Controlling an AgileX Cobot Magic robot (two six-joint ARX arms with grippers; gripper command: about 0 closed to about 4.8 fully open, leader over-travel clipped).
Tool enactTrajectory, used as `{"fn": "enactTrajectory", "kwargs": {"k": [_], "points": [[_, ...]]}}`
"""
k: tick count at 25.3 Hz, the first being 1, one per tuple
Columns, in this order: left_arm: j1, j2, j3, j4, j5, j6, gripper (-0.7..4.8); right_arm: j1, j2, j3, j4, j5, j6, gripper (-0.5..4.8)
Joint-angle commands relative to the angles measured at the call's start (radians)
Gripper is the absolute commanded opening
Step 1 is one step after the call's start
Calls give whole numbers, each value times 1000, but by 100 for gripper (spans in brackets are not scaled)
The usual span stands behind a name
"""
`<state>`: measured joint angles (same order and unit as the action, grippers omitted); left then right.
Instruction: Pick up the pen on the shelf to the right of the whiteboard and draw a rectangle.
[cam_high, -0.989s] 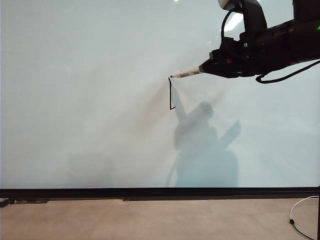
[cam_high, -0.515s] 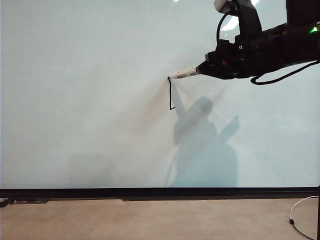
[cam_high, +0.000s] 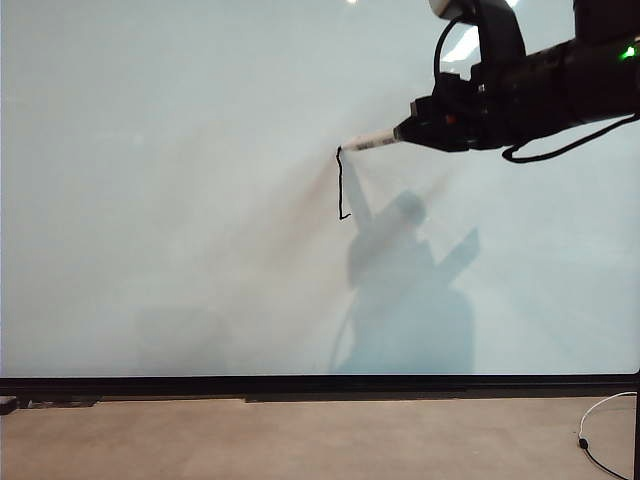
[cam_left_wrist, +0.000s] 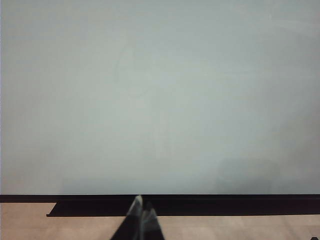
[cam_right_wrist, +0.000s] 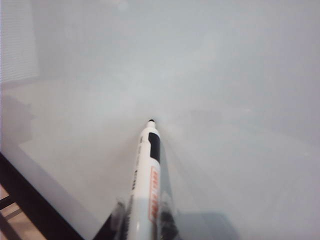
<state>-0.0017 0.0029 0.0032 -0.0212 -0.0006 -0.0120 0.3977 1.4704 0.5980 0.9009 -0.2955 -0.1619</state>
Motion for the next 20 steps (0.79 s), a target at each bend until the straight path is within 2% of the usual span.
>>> {"fn": "enactTrajectory", "kwargs": {"k": [1, 20], "points": [[0, 0, 3, 7, 4, 4, -5, -6, -17, 3, 12, 11, -6, -5], [0, 0, 3, 7, 4, 4, -4, -50, -81, -37, -14, 36, -22, -5]]}}
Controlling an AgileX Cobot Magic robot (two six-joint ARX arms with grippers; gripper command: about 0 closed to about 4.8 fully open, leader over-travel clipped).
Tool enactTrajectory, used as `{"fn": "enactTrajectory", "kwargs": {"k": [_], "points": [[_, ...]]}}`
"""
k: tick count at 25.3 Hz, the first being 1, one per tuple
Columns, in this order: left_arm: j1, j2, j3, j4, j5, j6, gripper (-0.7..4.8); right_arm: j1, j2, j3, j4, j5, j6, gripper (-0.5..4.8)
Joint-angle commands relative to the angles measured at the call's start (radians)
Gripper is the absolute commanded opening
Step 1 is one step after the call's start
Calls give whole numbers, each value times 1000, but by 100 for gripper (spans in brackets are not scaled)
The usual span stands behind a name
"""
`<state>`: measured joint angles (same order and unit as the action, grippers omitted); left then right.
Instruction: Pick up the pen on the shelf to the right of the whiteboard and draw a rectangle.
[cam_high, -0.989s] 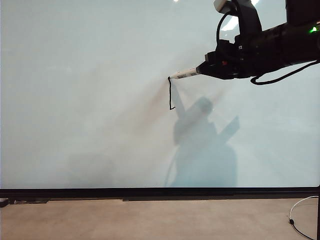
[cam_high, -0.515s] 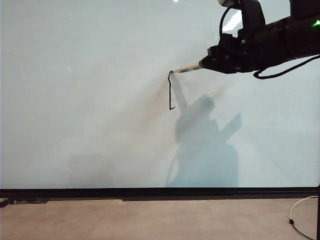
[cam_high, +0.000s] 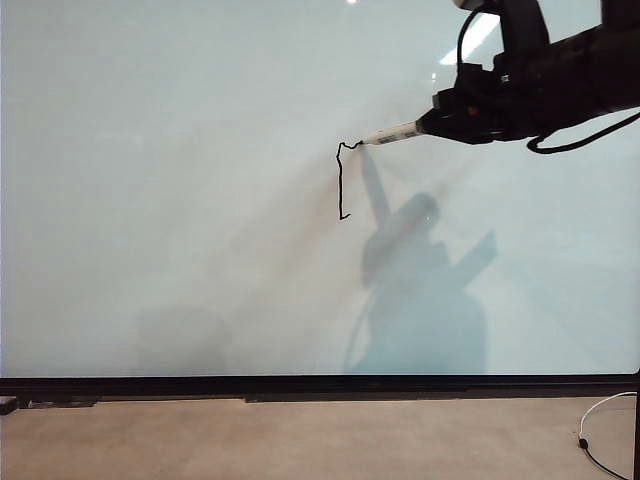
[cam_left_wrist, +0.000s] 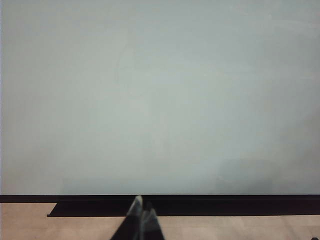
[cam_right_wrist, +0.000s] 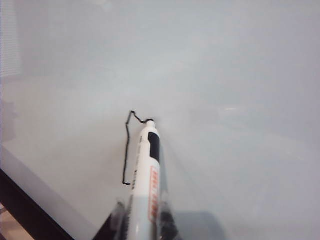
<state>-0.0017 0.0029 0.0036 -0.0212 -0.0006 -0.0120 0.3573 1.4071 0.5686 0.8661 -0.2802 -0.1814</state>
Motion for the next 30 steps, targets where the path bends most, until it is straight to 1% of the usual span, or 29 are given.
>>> {"fn": "enactTrajectory", "kwargs": {"k": [1, 6, 30], "points": [[0, 0, 3, 7, 4, 4, -4, -16, -26, -15, 21, 20, -3, -5], [0, 0, 3, 7, 4, 4, -5, -40, -55, -35, 17, 19, -2, -5], [0, 0, 3, 7, 4, 4, -5, -77, -90, -50, -2, 42, -6, -5]]}}
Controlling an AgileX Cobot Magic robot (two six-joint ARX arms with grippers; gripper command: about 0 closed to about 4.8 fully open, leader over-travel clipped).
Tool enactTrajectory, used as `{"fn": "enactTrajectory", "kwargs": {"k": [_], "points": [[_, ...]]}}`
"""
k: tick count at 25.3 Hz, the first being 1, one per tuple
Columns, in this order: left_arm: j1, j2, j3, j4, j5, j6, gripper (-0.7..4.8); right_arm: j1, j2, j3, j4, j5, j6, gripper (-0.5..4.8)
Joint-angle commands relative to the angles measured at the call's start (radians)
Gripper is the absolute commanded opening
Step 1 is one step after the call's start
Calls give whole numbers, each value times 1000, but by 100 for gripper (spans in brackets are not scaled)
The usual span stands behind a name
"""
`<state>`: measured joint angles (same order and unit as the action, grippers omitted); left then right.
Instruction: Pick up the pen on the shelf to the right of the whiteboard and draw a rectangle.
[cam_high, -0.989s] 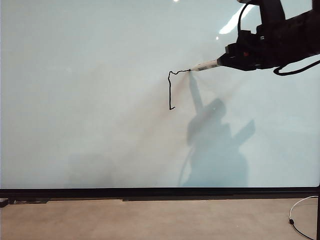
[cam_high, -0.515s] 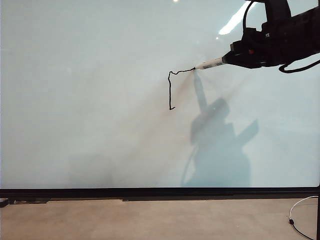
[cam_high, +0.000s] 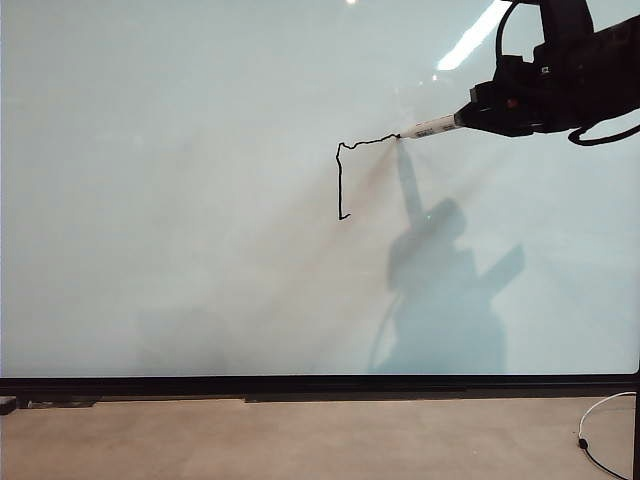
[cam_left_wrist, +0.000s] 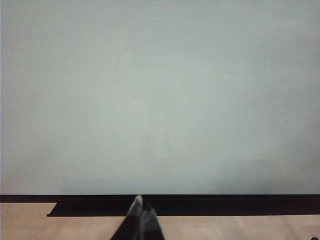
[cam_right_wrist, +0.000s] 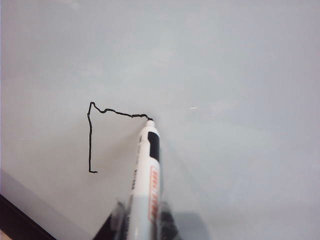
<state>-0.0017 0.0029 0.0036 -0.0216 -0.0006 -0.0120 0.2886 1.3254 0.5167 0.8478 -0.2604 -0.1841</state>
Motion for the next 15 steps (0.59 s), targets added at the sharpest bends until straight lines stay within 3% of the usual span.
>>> {"fn": "enactTrajectory", "kwargs": {"k": [1, 15], "points": [[0, 0, 3, 7, 4, 4, -5, -11, -9, 2, 16, 23, -3, -5], [0, 0, 3, 7, 4, 4, -5, -43, -16, -10, 24, 18, -4, -5]]}}
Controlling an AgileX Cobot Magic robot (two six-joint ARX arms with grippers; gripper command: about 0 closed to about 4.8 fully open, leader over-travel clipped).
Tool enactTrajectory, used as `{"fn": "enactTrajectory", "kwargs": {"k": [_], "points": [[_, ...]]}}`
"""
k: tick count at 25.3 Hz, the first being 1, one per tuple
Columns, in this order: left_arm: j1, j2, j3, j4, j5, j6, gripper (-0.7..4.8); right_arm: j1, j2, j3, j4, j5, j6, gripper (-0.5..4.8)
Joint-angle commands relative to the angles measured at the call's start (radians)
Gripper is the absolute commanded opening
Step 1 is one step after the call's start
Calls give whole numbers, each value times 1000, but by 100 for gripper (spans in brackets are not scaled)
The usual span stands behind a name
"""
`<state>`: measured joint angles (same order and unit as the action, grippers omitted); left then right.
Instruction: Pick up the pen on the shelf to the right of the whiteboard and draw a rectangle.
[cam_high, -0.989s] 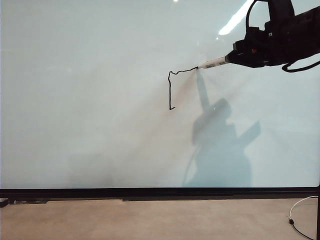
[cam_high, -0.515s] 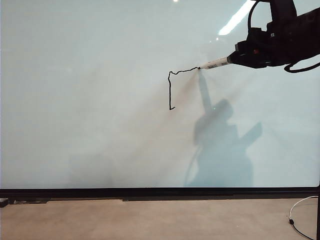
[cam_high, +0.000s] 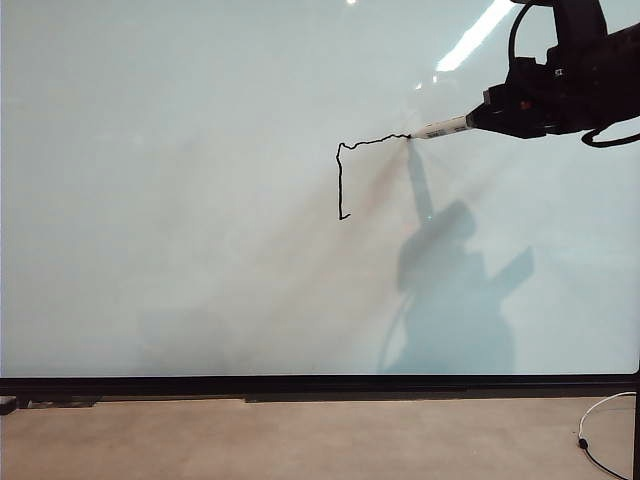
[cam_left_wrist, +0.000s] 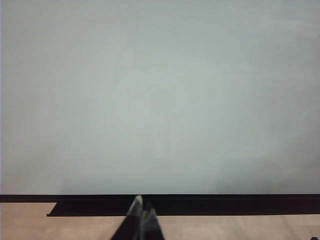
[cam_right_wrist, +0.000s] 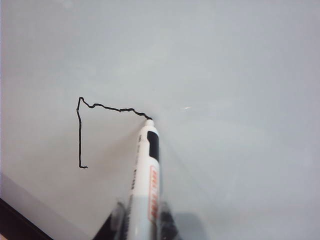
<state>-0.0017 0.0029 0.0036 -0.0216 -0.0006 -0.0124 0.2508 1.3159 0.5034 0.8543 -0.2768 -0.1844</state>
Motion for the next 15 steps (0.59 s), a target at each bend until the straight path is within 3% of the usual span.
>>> {"fn": "enactTrajectory", "kwargs": {"k": [1, 5, 15], "points": [[0, 0, 3, 8, 4, 5, -4, -6, -7, 2, 18, 26, -3, -5], [0, 0, 3, 8, 4, 5, -4, 2, -23, -19, 37, -27, 0, -5], [0, 0, 3, 7, 4, 5, -4, 113, -48, -84, 36, -11, 1, -5]]}}
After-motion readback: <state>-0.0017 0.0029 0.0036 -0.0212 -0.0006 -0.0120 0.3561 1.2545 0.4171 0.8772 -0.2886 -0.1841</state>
